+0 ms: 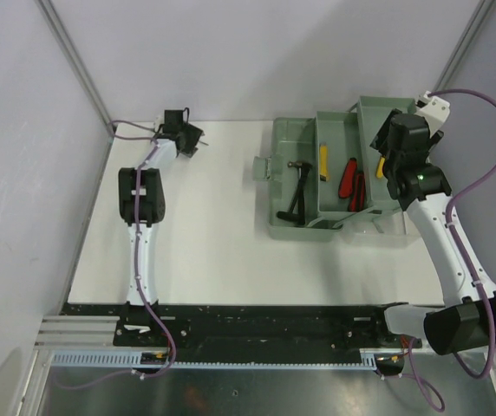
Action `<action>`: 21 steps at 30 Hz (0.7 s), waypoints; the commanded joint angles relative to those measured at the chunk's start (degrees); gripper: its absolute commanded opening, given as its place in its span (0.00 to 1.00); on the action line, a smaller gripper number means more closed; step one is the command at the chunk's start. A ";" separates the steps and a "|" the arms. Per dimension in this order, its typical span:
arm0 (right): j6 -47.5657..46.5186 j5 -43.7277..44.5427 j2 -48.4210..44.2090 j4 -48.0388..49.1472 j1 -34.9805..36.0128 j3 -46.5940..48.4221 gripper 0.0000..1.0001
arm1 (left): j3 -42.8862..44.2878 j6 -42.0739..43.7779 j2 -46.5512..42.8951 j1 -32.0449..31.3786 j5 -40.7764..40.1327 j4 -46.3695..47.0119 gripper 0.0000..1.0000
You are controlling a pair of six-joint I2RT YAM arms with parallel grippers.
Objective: Pack the tool kit
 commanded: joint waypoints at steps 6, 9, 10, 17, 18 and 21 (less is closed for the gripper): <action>-0.78 1.94 1.37 1.80 -0.78 0.16 0.72 | 0.17 -2.68 3.36 -0.16 1.14 5.83 0.57; -1.17 2.57 1.27 2.01 -0.85 0.16 0.72 | 0.90 -3.39 4.78 -0.12 2.31 6.97 0.52; -1.33 2.86 1.19 2.04 -0.88 0.16 0.72 | 1.04 -3.63 5.10 -0.12 2.37 7.16 0.50; -1.97 4.54 0.80 1.99 -1.38 0.16 0.72 | -1.13 -3.63 4.26 -0.13 0.51 7.36 0.34; -2.04 4.77 0.87 1.94 -1.49 0.16 0.72 | -1.56 -3.49 3.92 -0.12 -0.51 7.40 0.32; -2.16 5.12 0.92 2.05 -1.74 0.16 0.71 | -2.78 -2.83 2.99 -0.12 -2.25 7.50 0.27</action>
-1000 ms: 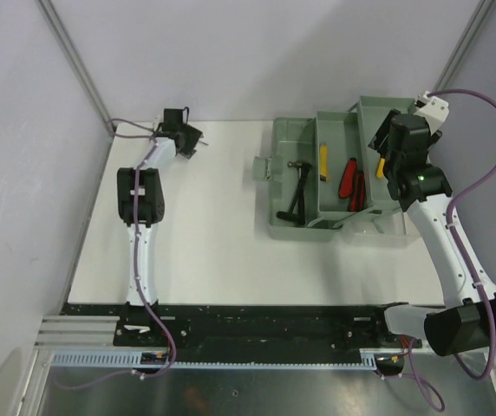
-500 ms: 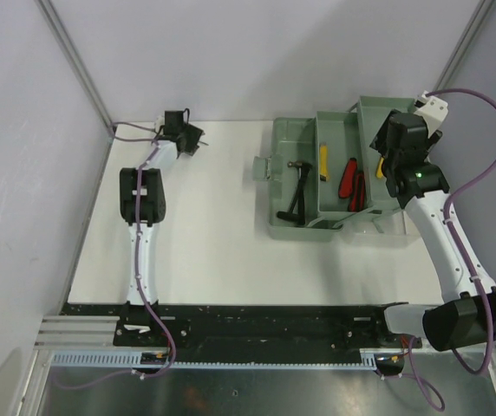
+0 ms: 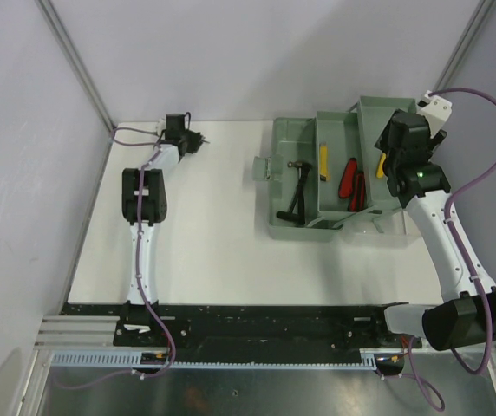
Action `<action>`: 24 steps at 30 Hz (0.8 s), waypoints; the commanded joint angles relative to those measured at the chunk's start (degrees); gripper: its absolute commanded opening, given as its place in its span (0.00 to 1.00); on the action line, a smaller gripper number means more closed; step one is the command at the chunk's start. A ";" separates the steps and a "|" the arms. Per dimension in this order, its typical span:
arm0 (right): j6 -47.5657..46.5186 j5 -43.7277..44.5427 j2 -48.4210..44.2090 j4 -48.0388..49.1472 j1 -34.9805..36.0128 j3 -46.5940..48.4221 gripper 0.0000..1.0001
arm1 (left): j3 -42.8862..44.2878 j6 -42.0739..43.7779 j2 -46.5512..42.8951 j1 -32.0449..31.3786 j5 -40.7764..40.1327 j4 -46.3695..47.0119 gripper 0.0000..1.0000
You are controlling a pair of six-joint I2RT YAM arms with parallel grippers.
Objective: Pack the tool kit
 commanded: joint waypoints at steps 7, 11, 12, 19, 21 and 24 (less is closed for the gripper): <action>-1.58 2.72 -0.17 3.01 -1.21 0.16 0.71 | -4.37 1.69 -2.32 -0.21 -5.30 -1.27 0.06; -2.05 2.30 -0.05 3.59 -1.59 0.16 0.71 | -6.62 2.71 -4.48 -0.19 -5.90 -1.29 0.00; -2.05 2.03 -0.08 3.67 -1.69 0.16 0.71 | -7.21 3.27 -5.12 -0.17 -6.02 -1.30 0.00; -2.34 -0.82 -0.65 3.39 -2.60 0.16 0.71 | -12.89 11.70 -12.87 -0.53 -3.71 -1.22 0.00; -2.67 -3.19 -0.99 3.33 -2.80 0.16 0.72 | -15.53 14.76 -16.60 -1.01 -2.76 -1.16 0.00; -3.16 -8.29 -1.41 3.11 -3.00 0.20 0.72 | -20.64 18.57 -23.15 -1.98 -1.82 -0.94 0.00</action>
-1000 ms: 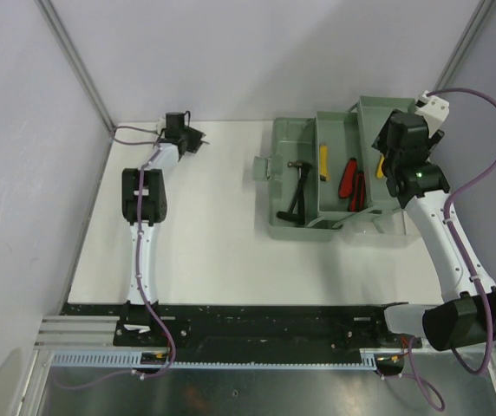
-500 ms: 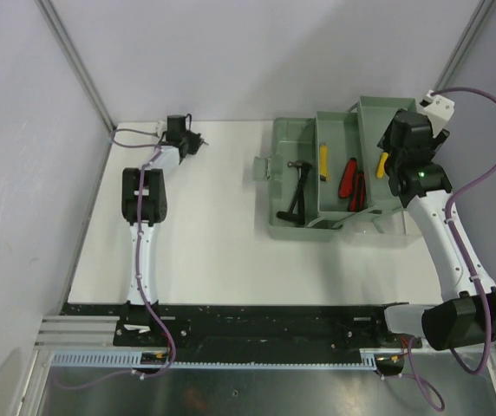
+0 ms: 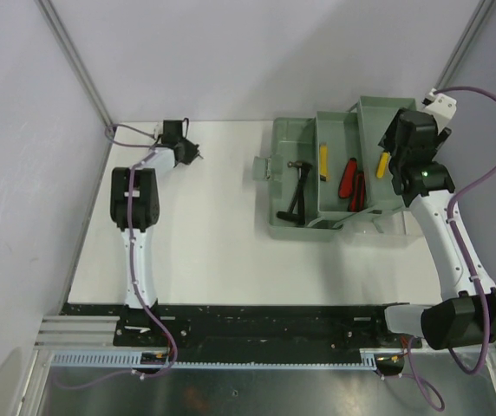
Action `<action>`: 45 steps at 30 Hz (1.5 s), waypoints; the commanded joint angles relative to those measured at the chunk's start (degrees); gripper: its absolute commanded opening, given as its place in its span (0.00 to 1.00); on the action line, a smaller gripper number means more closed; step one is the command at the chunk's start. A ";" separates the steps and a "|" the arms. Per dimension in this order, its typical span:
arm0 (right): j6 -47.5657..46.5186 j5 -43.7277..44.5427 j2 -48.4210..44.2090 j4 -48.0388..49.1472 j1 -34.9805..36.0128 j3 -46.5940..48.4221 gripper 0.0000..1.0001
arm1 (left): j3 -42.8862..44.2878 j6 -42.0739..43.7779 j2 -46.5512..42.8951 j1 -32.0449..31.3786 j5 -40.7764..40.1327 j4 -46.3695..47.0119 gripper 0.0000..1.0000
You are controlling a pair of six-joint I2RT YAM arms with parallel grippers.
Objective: Pack the tool kit
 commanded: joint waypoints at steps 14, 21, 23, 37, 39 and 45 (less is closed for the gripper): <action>-0.68 -38.08 -0.33 3.60 3.28 0.16 0.74 | -18.43 20.53 -37.81 -11.05 19.93 3.74 0.00; 3.26 -12.16 -7.91 0.18 -0.34 -0.58 0.73 | -9.70 23.40 -37.86 -22.83 27.26 4.29 0.00; 3.17 -6.18 -11.40 -0.09 -2.11 -2.18 0.73 | -5.78 21.85 -35.55 -25.67 27.89 4.58 0.00; 9.69 6.19 -30.99 -12.06 -6.51 -7.39 0.72 | 22.01 0.73 -13.37 -42.79 24.27 5.55 0.00; 10.77 5.38 -32.90 -13.91 -6.49 -7.40 0.72 | 23.81 -2.12 -10.79 -44.26 23.28 6.56 0.00; 14.18 3.00 -37.66 -18.94 -6.48 -7.40 0.70 | 26.54 -7.74 -6.25 -47.87 21.10 7.51 0.00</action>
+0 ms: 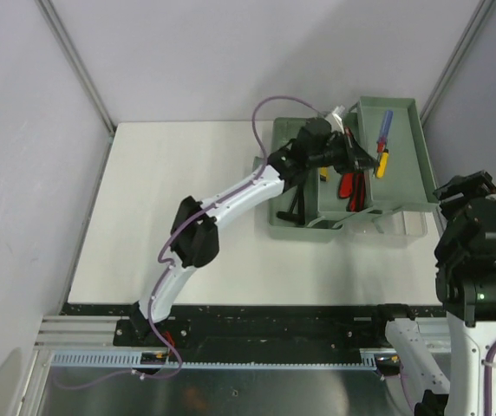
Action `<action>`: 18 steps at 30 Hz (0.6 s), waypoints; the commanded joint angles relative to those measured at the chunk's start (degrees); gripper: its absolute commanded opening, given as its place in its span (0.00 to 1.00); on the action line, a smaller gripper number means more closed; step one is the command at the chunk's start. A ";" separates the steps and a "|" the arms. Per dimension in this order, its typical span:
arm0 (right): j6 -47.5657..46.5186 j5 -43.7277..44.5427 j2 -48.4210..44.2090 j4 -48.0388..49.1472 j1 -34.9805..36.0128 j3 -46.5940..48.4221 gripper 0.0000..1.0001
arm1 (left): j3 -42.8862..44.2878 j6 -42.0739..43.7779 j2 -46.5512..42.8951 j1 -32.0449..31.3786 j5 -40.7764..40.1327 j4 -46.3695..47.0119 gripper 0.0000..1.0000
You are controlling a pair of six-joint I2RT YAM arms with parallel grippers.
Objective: Pack the tool kit
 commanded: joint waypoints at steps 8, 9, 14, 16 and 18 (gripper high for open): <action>7.43 -4.96 -7.25 -8.31 -0.03 0.27 0.65 | 1.13 -9.59 0.07 -3.15 -8.60 3.21 0.00; 7.73 -5.05 -7.43 -9.01 -0.01 0.53 0.64 | 0.79 -10.28 0.22 -3.16 -9.65 3.20 0.00; 8.30 -5.13 -8.58 -12.03 -0.07 1.42 0.63 | 2.04 -12.68 3.53 -3.18 -12.85 3.30 0.00; 8.09 -5.17 -9.20 -13.10 -0.10 1.95 0.63 | 4.08 -13.02 5.82 -3.29 -13.02 3.28 0.00; 7.57 -5.12 -9.72 -14.12 -0.10 2.68 0.63 | 6.17 -13.12 7.72 -3.40 -12.76 3.33 0.00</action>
